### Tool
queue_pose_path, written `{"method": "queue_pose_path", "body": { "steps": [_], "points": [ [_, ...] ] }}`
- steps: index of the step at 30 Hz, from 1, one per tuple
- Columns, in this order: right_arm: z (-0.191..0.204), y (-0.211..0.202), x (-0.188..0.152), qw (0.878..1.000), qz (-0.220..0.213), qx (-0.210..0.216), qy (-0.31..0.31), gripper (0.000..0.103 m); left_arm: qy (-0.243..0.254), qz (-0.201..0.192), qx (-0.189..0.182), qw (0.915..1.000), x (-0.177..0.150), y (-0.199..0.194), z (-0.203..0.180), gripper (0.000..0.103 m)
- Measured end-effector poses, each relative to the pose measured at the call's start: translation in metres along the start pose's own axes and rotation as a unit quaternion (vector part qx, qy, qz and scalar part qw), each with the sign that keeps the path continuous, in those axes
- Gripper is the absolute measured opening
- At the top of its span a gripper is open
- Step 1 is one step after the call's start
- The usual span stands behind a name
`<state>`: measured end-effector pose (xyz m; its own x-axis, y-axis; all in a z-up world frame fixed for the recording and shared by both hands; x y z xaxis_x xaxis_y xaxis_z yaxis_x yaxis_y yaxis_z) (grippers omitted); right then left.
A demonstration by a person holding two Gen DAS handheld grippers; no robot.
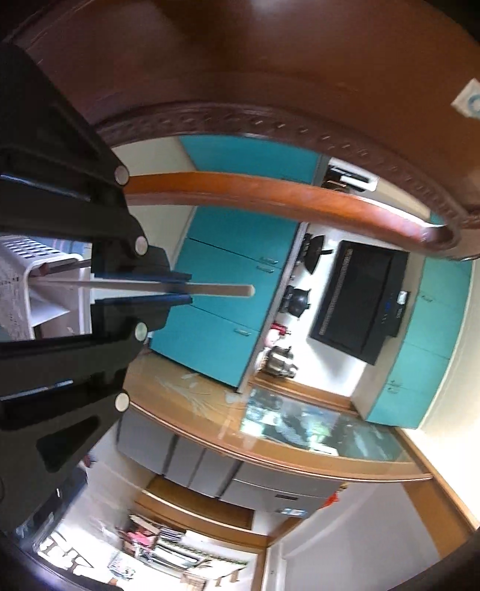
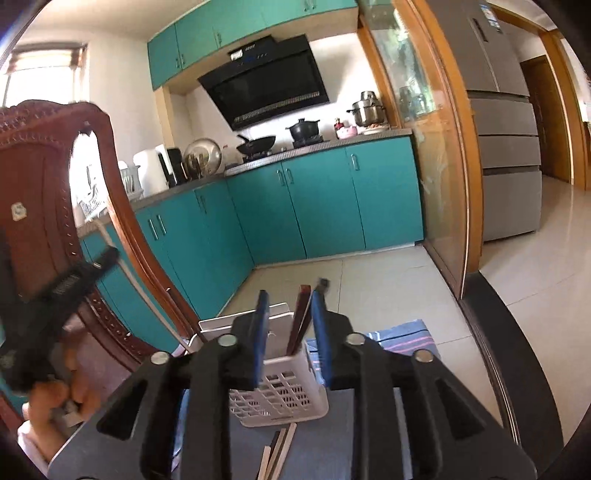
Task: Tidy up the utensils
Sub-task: 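Open the right gripper over the holder while the left gripper releases its chopstick inside, then lower both grippers back to the remaining chopsticks on the cloth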
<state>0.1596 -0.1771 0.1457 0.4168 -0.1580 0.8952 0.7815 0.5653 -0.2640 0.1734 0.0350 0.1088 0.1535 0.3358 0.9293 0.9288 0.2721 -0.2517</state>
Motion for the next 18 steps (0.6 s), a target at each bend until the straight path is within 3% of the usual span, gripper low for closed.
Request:
{"method": "queue_pose_path", "body": {
  "steps": [3, 6, 8, 10, 12, 15, 18],
  "points": [
    [0.004, -0.023, -0.008, 0.999, -0.012, 0.031, -0.008, 0.025, 0.010, 0.009, -0.009, 0.9999, -0.006, -0.003, -0.003, 0.021],
    [0.014, -0.022, -0.026, 0.998, 0.023, 0.052, -0.020, 0.025, 0.019, 0.003, -0.014, 0.9997, -0.009, -0.015, -0.001, 0.029],
    [0.015, 0.001, -0.050, 0.994, 0.089, 0.057, -0.015, 0.025, 0.025, -0.006, -0.011, 0.9996, -0.010, -0.026, 0.004, 0.034],
    [0.007, 0.035, -0.084, 0.983, 0.176, 0.054, 0.007, 0.025, 0.030, -0.026, 0.011, 0.9992, -0.014, -0.041, 0.015, 0.040],
    [0.001, 0.070, -0.126, 0.959, 0.276, 0.050, 0.038, 0.025, 0.027, -0.031, 0.033, 0.9986, -0.020, -0.046, 0.027, 0.042],
    [0.009, 0.095, -0.169, 0.935, 0.353, 0.030, 0.027, 0.025, 0.027, -0.001, 0.026, 0.9993, -0.030, -0.044, 0.038, 0.042],
    [0.019, 0.102, -0.188, 0.924, 0.382, 0.021, 0.009, 0.027, 0.038, 0.043, 0.032, 0.9978, -0.054, -0.036, 0.046, 0.043]
  ]
}}
Point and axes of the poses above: each gripper's, at about its wrist camera, not at the fingertips, and y roughly the way its jaws point, z to its left, x to its top, the point moved 4 cm from there along y, roughly the way its jaws point, and after that the axes turned 15 degrees about x, right-handed, at the moved point
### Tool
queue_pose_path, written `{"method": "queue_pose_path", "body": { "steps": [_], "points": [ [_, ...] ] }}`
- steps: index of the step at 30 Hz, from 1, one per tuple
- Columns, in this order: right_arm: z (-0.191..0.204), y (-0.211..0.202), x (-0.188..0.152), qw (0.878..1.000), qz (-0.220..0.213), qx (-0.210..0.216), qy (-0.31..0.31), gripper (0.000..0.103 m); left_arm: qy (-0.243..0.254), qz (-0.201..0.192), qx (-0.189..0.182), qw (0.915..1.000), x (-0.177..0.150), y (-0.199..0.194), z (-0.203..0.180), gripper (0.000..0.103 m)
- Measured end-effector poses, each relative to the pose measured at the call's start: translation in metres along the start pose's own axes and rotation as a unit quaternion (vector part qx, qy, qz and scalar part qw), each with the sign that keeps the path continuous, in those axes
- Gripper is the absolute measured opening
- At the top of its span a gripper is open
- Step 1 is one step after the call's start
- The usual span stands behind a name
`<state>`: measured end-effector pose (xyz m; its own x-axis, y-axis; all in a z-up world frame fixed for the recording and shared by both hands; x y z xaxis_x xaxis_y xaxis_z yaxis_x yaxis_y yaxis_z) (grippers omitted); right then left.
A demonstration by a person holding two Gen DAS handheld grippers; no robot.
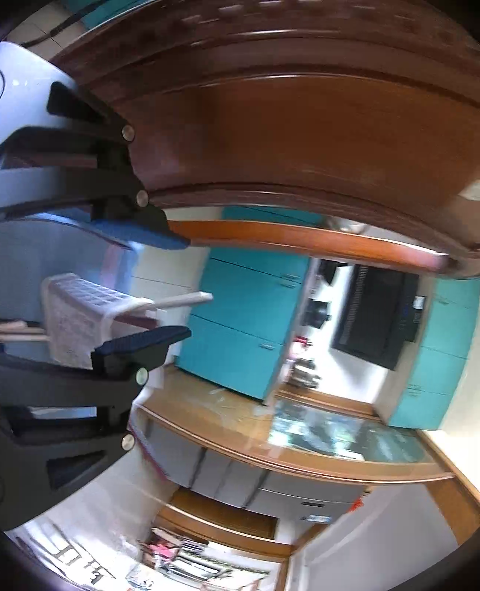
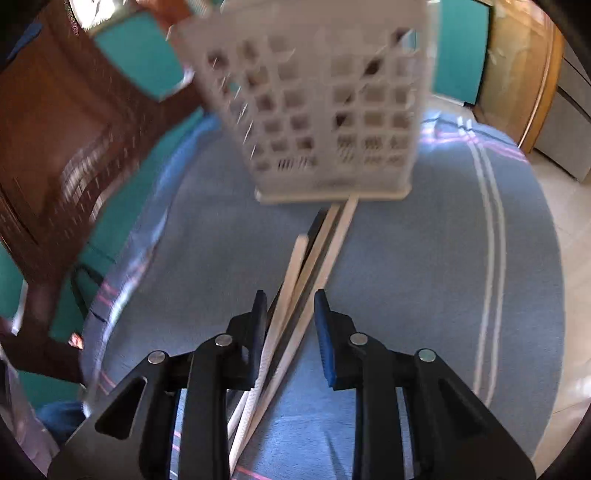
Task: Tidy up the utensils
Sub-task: 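Lower both grippers back to the remaining chopsticks on the cloth, then position the open left gripper around the black chopstick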
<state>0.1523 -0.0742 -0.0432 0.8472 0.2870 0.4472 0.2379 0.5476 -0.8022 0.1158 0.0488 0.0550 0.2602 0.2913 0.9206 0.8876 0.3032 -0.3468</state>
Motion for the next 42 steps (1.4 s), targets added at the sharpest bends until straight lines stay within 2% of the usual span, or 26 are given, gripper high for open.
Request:
{"method": "queue_pose_path", "body": {
  "steps": [2, 3, 4, 9, 12, 16, 19, 23, 25, 28, 30, 33, 35, 38, 40, 42],
  "points": [
    [0.000, 0.008, -0.003, 1.000, 0.009, -0.013, 0.000, 0.026, 0.011, 0.036, 0.003, 0.9993, -0.014, 0.010, 0.000, 0.043],
    [-0.001, 0.007, -0.003, 1.000, 0.005, -0.009, 0.004, 0.017, 0.014, 0.053, 0.000, 0.9985, -0.019, 0.014, -0.001, 0.043],
    [-0.002, 0.006, -0.002, 1.000, 0.005, -0.012, 0.006, 0.012, 0.017, 0.075, -0.007, 0.9970, -0.026, 0.019, -0.002, 0.043],
    [-0.030, -0.006, 0.000, 0.998, -0.001, -0.036, 0.051, 0.007, 0.063, 0.137, -0.017, 0.9884, -0.052, 0.033, -0.016, 0.043],
    [-0.055, -0.015, 0.000, 0.995, -0.007, -0.050, 0.090, 0.007, 0.108, 0.195, -0.020, 0.9745, -0.080, 0.046, -0.031, 0.044],
    [-0.078, -0.036, 0.000, 0.987, -0.036, -0.078, 0.132, 0.014, 0.164, 0.282, -0.021, 0.9449, -0.131, 0.062, -0.048, 0.044],
    [-0.088, -0.052, 0.002, 0.984, -0.062, -0.072, 0.152, 0.021, 0.184, 0.318, -0.038, 0.9293, -0.158, 0.065, -0.059, 0.044],
    [-0.092, -0.062, 0.006, 0.981, -0.080, -0.067, 0.165, 0.026, 0.202, 0.334, -0.021, 0.9202, -0.186, 0.065, -0.062, 0.045],
    [-0.092, -0.061, 0.004, 0.981, -0.077, -0.065, 0.165, 0.027, 0.197, 0.326, -0.015, 0.9245, -0.189, 0.062, -0.059, 0.045],
    [-0.090, -0.059, 0.006, 0.984, -0.071, -0.060, 0.155, 0.028, 0.175, 0.333, -0.015, 0.9265, -0.192, 0.059, -0.051, 0.031],
    [-0.085, -0.056, 0.007, 0.985, -0.066, -0.061, 0.145, 0.030, 0.170, 0.333, -0.026, 0.9269, -0.196, 0.054, -0.049, 0.011],
    [-0.082, -0.051, 0.001, 0.987, -0.057, -0.065, 0.137, 0.030, 0.169, 0.330, -0.026, 0.9284, -0.195, 0.045, -0.044, 0.011],
    [-0.081, -0.050, 0.001, 0.987, -0.056, -0.067, 0.135, 0.030, 0.155, 0.331, -0.042, 0.9298, -0.197, 0.037, -0.041, 0.005],
    [-0.082, -0.051, 0.002, 0.986, -0.058, -0.071, 0.136, 0.030, 0.148, 0.325, -0.069, 0.9315, -0.196, 0.023, -0.045, 0.005],
    [-0.083, -0.052, 0.002, 0.986, -0.061, -0.073, 0.139, 0.030, 0.147, 0.319, -0.067, 0.9342, -0.195, 0.019, -0.041, 0.005],
    [-0.084, -0.052, 0.001, 0.985, -0.061, -0.074, 0.142, 0.031, 0.141, 0.317, -0.049, 0.9365, -0.194, 0.022, -0.032, 0.005]
  ]
}}
Point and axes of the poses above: each gripper's, at about its wrist camera, not at the fingertips, and y roughly the way its jaws point, z to its left, x to its top, the point moved 4 cm from there along y, roughly the way its jaws point, and after that the axes turned 15 degrees about x, right-handed, at the moved point
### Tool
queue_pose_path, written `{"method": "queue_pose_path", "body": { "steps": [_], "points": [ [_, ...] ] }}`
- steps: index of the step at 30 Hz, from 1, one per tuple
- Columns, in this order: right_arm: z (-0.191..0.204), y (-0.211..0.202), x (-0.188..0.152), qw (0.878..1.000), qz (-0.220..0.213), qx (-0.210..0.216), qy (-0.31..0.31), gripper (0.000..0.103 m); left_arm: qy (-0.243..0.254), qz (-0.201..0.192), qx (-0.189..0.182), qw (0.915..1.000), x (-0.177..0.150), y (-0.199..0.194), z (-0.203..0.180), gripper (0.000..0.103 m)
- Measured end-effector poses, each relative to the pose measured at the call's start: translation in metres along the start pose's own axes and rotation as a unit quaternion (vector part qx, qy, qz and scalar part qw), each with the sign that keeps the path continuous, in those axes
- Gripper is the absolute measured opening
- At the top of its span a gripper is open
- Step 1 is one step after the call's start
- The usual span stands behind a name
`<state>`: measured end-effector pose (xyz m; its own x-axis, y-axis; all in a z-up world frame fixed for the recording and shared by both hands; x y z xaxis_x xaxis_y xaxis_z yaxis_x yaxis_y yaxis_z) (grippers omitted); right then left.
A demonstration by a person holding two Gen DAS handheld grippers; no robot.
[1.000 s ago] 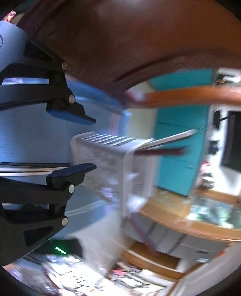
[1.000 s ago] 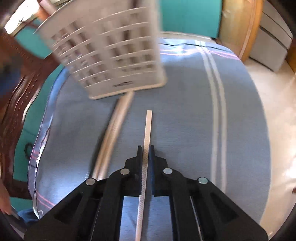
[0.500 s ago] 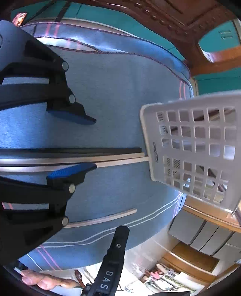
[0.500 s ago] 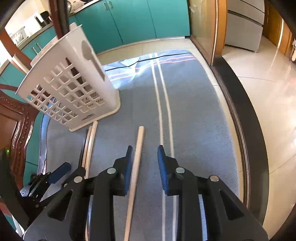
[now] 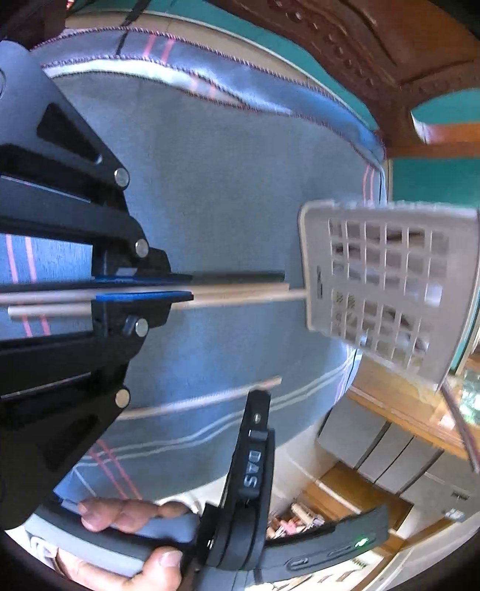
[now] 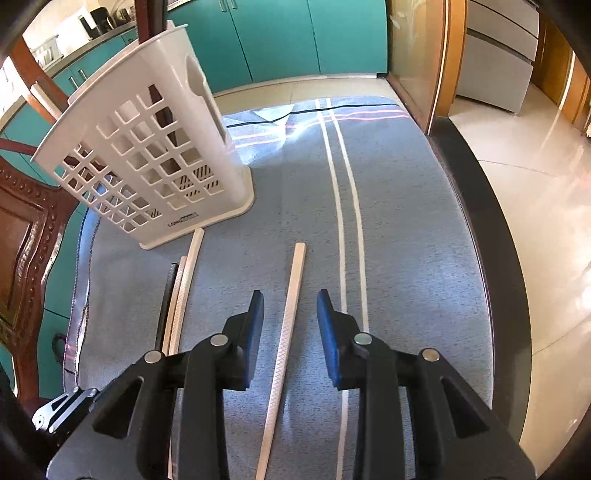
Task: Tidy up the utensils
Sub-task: 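Position the open left gripper around the black chopstick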
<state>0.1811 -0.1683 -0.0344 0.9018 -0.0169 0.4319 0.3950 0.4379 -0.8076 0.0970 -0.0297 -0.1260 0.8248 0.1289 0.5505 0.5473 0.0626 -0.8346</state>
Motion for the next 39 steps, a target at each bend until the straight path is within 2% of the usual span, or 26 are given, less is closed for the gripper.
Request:
{"method": "queue_pose_path", "body": {
  "steps": [2, 4, 10, 14, 21, 25, 32, 39],
  "points": [
    [0.000, 0.000, 0.000, 1.000, 0.000, -0.001, 0.002, 0.033, -0.008, 0.007, 0.010, 0.9999, 0.011, 0.008, 0.005, 0.005],
    [0.000, 0.001, 0.000, 1.000, 0.001, -0.001, 0.001, 0.035, -0.012, 0.021, 0.021, 0.9995, 0.005, 0.015, 0.009, 0.005],
    [0.002, 0.003, 0.000, 1.000, 0.004, 0.000, -0.001, 0.037, -0.010, 0.018, 0.028, 0.9994, 0.009, 0.020, 0.005, 0.008],
    [0.003, 0.003, 0.000, 1.000, 0.004, 0.001, -0.002, 0.039, -0.002, 0.009, 0.022, 0.9997, 0.009, 0.015, -0.001, 0.022],
    [0.004, 0.003, -0.002, 1.000, 0.008, 0.000, -0.006, 0.044, 0.022, 0.002, 0.029, 0.9993, 0.007, 0.010, -0.014, 0.023],
    [0.004, 0.004, -0.002, 1.000, 0.009, -0.001, -0.006, 0.044, 0.003, 0.008, 0.034, 0.9994, 0.009, 0.013, -0.005, 0.023],
    [0.004, 0.007, -0.003, 1.000, 0.012, -0.004, -0.007, 0.044, -0.021, 0.005, 0.070, 0.9973, 0.013, 0.013, 0.013, 0.023],
    [0.007, 0.010, -0.004, 1.000, 0.017, -0.006, -0.012, 0.046, -0.028, 0.004, 0.079, 0.9964, 0.014, 0.009, 0.023, 0.023]
  ]
}}
Point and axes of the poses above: each gripper's, at about its wrist camera, not at the fingertips, and y roughly the way its jaws point, z to its left, x to its top, the point moved 4 cm from there along y, roughly the way its jaws point, and after that the axes turned 15 degrees about x, right-handed, at the moved point
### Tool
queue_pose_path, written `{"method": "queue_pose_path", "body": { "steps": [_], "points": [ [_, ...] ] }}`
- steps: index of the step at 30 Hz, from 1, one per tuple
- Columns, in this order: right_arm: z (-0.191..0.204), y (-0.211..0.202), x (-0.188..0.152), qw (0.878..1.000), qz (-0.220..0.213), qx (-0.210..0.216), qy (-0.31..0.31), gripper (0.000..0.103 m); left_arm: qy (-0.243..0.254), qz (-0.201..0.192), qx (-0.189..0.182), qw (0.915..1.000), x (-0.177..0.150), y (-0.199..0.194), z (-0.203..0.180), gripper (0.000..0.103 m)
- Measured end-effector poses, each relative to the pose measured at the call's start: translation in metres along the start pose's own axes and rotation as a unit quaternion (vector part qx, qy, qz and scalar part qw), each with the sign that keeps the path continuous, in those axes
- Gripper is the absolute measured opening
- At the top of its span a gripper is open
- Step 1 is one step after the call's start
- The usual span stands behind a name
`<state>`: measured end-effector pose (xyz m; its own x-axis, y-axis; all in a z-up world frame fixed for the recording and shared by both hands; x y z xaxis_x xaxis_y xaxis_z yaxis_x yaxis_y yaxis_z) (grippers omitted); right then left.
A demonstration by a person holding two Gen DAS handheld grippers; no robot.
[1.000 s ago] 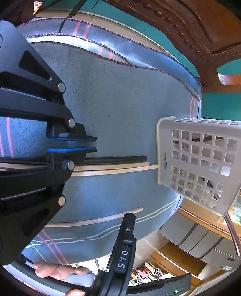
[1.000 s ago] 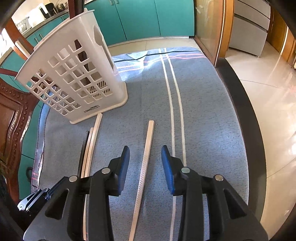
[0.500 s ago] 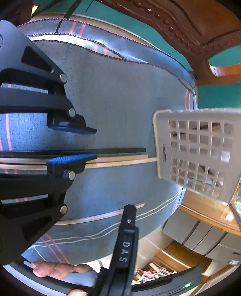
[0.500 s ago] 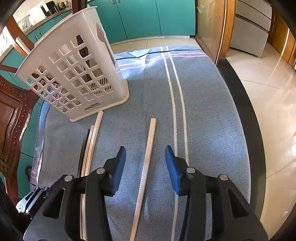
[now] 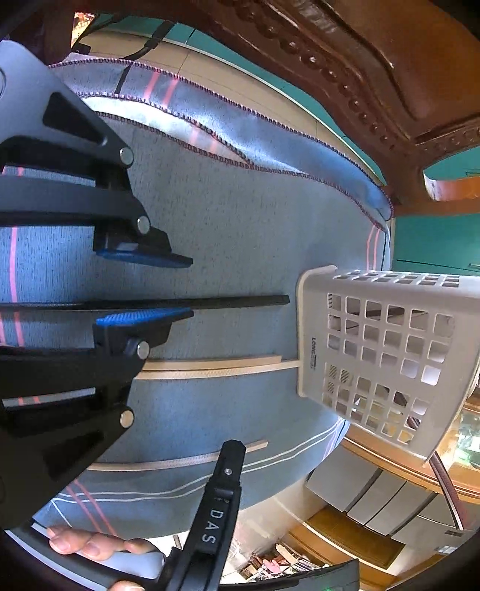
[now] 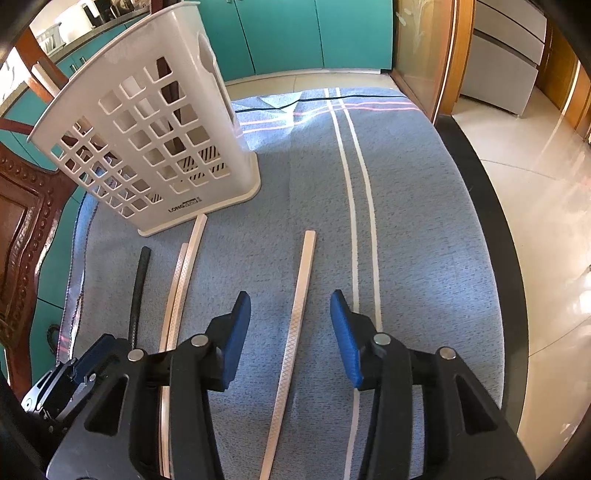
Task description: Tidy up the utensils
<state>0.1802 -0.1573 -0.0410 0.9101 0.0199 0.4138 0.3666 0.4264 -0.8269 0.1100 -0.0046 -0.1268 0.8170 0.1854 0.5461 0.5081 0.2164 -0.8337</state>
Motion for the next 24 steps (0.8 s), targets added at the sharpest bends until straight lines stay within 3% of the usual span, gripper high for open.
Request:
{"method": "queue_pose_path", "body": {
  "steps": [7, 11, 24],
  "points": [
    [0.000, 0.002, -0.002, 1.000, 0.002, -0.003, -0.001, 0.047, 0.006, -0.009, -0.006, 0.9999, 0.000, -0.009, 0.002, 0.023],
    [0.001, 0.005, -0.004, 1.000, 0.006, -0.006, -0.004, 0.048, 0.015, -0.002, -0.009, 0.9998, -0.004, -0.006, -0.005, 0.031],
    [0.015, 0.015, -0.009, 0.998, 0.016, -0.027, -0.047, 0.048, 0.023, 0.001, -0.004, 0.9997, -0.005, 0.000, -0.009, 0.041]
  ]
}}
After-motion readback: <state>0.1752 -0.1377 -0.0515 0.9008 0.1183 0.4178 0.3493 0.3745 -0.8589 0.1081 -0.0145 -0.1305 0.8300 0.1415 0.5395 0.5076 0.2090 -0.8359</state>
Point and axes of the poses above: each gripper's, at about its wrist camera, not at the fingertips, and y roughly the way its jaws point, z to its left, x to its top, the point moved 4 cm from there along y, roughly the way its jaws point, and after that the axes turned 15 degrees about x, right-handed, at the moved point
